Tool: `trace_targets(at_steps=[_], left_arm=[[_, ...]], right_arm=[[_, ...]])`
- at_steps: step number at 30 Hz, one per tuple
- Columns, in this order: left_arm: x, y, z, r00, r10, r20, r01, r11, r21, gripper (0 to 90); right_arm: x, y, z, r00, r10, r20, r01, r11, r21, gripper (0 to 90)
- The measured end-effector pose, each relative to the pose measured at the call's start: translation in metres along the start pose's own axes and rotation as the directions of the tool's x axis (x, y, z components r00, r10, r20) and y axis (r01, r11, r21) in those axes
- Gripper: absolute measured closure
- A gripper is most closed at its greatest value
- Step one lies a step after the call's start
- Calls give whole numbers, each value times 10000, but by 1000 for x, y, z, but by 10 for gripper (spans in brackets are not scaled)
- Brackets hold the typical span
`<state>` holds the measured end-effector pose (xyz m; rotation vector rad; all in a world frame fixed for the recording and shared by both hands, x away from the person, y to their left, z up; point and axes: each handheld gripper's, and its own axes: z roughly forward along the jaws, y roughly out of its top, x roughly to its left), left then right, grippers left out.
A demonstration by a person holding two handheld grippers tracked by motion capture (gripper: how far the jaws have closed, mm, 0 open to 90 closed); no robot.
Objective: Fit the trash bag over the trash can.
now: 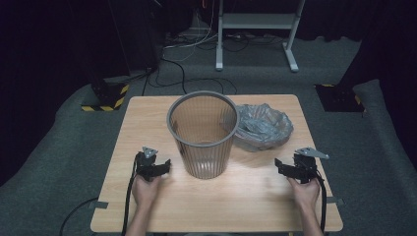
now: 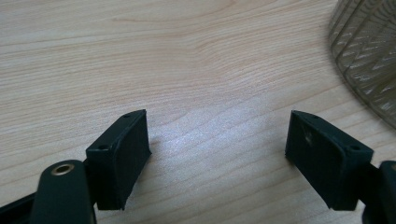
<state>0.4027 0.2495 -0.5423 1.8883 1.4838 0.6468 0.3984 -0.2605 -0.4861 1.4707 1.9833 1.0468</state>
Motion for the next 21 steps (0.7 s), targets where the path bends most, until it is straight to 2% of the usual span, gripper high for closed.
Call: trace_targets(at_steps=[21], left_arm=[[0, 0, 0, 10000, -13, -9, 13, 10000, -9, 222]], right_arm=[[11, 62, 1, 9955, -909, -252, 899, 9952, -393, 174]])
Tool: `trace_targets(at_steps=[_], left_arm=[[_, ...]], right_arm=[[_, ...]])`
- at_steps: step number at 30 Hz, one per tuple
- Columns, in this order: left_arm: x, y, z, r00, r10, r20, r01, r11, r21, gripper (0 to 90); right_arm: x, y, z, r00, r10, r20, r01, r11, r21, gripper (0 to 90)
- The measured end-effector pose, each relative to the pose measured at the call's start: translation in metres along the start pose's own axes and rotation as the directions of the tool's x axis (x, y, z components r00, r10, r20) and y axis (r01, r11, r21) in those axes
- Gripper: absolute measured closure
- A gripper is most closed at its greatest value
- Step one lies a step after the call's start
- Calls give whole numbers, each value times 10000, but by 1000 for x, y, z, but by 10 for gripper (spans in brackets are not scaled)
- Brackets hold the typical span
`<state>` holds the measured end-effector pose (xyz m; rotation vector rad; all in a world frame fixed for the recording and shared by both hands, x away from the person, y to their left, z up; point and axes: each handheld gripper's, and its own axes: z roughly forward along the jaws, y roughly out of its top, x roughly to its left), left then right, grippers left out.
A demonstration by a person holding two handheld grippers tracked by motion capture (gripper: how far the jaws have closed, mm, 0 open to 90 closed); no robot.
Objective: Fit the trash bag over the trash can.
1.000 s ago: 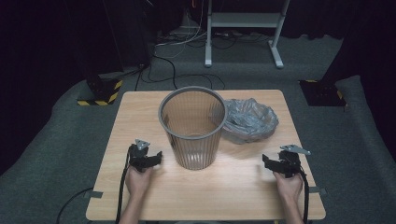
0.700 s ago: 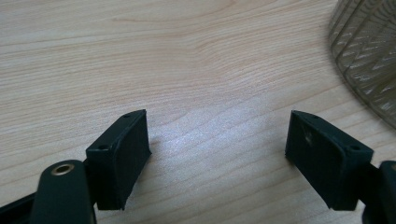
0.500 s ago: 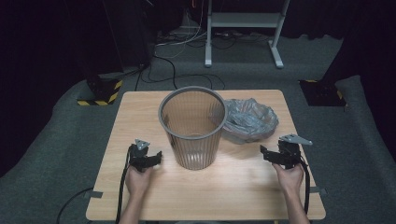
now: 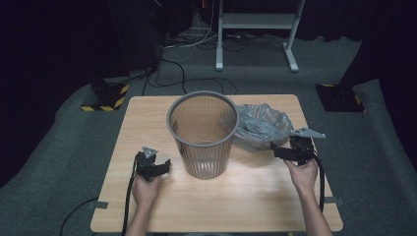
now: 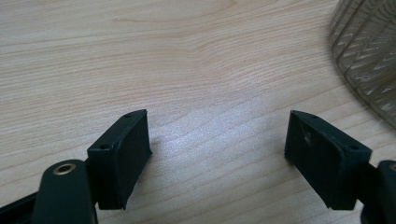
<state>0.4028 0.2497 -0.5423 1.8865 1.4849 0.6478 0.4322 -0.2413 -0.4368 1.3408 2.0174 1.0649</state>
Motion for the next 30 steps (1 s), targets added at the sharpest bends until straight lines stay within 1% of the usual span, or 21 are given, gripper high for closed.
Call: trace_targets(at_steps=[1, 2, 5, 7, 8, 11, 12, 13, 14, 16, 20, 21, 22, 26, 30], left_arm=[[0, 0, 0, 10000, -4, 1, 4, 10000, -3, 222], [0, 0, 0, 10000, -4, 1, 4, 10000, -3, 222], [0, 0, 0, 10000, -3, 1, 3, 10000, -4, 222], [0, 0, 0, 10000, 1, 2, -1, 10000, -2, 223], [0, 0, 0, 10000, -1, 2, 1, 10000, -4, 223], [0, 0, 0, 10000, 4, 3, -4, 10000, -2, 223], [0, 0, 0, 10000, 0, 3, 0, 10000, -5, 223], [0, 0, 0, 10000, 0, 4, 0, 10000, -5, 223], [0, 0, 0, 10000, 3, 4, -3, 10000, -3, 223], [0, 0, 0, 10000, 4, 3, -4, 10000, -5, 223], [0, 0, 0, 10000, 3, 3, -3, 10000, -6, 223], [0, 0, 0, 10000, 3, 3, -3, 10000, -6, 223], [0, 0, 0, 10000, 1, 4, -1, 10000, -6, 223], [0, 0, 0, 10000, 0, 5, 0, 10000, -7, 223], [0, 0, 0, 10000, -6, 5, 6, 10000, -10, 224]], right_arm=[[0, 6, 2, 10000, -28, -3, 28, 10000, -53, 174], [0, 6, 2, 10000, -28, -3, 28, 10000, -53, 174], [0, 17, 7, 9999, -109, -44, 109, 9999, 3, 171], [0, 19, 8, 9999, -124, -64, 124, 9999, 9, 171], [0, 23, 12, 9999, -125, -110, 126, 9999, 52, 171], [-1, 28, 16, 9998, -144, -129, 146, 9998, 146, 168], [-1, 30, 19, 9998, -119, -154, 122, 9997, 205, 167], [-2, 35, 25, 9997, -127, -214, 134, 9994, 332, 164], [-2, 35, 25, 9997, -127, -214, 134, 9994, 332, 164], [-1, 42, 33, 9996, -157, -248, 168, 9987, 477, 164], [1, 49, 46, 9991, -276, -312, 297, 9972, 679, 166], [1, 50, 48, 9991, -255, -329, 277, 9973, 682, 169], [2, 50, 53, 9988, -230, -425, 263, 9966, 781, 164], [3, 52, 67, 9986, -240, -479, 293, 9932, 1126, 161], [4, 52, 81, 9984, -248, -513, 327, 9868, 1589, 160]])
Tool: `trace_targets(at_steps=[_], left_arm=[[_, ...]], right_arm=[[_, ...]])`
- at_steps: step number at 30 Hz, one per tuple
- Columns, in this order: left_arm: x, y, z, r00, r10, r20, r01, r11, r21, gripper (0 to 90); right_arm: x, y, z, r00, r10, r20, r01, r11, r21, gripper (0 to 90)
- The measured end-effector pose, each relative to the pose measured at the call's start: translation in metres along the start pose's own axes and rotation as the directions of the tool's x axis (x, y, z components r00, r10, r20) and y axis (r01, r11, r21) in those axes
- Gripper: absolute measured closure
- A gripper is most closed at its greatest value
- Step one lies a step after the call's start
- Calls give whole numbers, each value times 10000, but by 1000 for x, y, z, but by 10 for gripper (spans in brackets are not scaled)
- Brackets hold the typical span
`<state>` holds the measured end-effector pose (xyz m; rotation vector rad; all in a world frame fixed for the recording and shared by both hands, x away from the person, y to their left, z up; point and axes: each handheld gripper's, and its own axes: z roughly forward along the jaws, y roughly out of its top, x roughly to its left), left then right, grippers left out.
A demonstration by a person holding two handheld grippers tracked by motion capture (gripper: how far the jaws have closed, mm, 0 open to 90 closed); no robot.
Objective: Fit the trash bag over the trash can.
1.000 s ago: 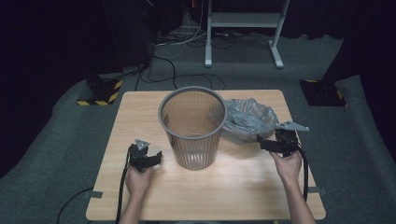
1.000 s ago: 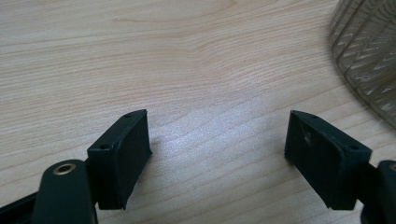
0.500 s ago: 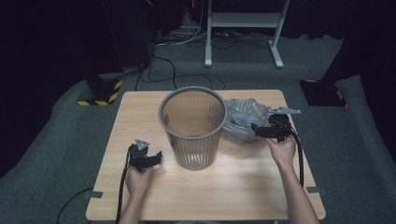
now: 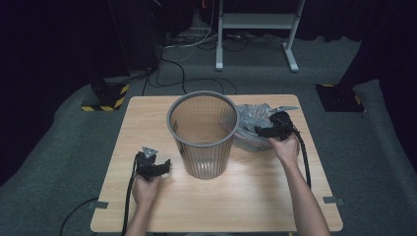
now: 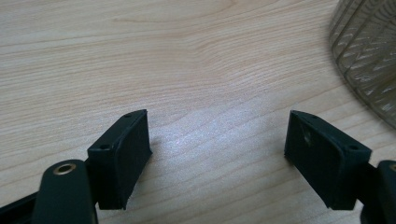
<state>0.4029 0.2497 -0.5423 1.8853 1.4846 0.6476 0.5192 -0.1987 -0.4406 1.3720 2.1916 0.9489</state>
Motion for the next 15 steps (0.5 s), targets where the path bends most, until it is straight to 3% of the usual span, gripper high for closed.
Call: trace_targets(at_steps=[6, 14, 15], left_arm=[[0, 0, 0, 10000, -6, 8, 6, 10000, -2, 224], [0, 0, 0, 10000, -40, 11, 40, 10000, -10, 228], [0, 0, 0, 10000, -40, 11, 40, 10000, -10, 228]], right_arm=[[-1, -4, 18, 10000, 19, 44, -22, 9977, 677, 203], [-1, -8, 25, 9990, -1, -458, 44, 9956, 935, 587], [-1, -8, 25, 9990, -1, -458, 44, 9956, 935, 587]])
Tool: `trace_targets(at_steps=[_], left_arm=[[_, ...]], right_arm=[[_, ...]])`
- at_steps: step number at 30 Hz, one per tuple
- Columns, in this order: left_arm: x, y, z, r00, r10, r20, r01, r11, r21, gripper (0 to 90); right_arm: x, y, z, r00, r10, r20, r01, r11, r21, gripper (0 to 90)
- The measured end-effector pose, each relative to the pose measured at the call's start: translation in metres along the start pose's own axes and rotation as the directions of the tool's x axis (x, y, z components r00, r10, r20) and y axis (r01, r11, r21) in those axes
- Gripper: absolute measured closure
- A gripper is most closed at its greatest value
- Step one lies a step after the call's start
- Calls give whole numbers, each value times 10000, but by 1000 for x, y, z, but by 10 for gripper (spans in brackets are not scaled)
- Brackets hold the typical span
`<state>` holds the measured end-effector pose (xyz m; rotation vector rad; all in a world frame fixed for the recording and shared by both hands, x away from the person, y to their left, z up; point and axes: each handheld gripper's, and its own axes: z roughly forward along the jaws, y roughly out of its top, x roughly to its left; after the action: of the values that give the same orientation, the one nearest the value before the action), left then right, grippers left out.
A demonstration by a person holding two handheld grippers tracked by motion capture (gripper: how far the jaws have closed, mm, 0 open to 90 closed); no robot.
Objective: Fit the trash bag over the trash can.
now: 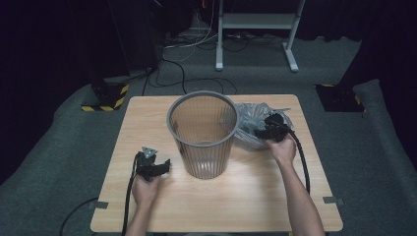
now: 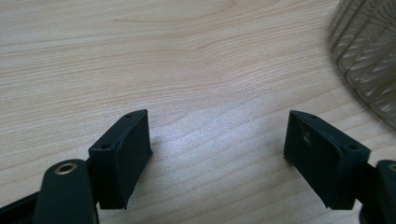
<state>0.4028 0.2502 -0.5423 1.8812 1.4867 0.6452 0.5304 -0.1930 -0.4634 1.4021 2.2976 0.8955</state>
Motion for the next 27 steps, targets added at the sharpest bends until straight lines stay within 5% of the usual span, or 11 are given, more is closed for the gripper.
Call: trace_targets(at_steps=[2, 9, 27], left_arm=[[0, 0, 0, 10000, -14, 11, 14, 10000, -8, 229], [0, 0, 0, 10000, -15, 8, 15, 10000, -9, 229], [0, 0, 0, 10000, 17, -28, -17, 10000, 8, 230]], right_arm=[[2, -1, -1, 9998, -202, -35, 202, 9998, -4, 719], [5, 1, -11, 9984, -569, 49, 570, 9981, -239, 856], [4, 3, -57, 9953, -836, 481, 887, 9892, -1163, 884]])
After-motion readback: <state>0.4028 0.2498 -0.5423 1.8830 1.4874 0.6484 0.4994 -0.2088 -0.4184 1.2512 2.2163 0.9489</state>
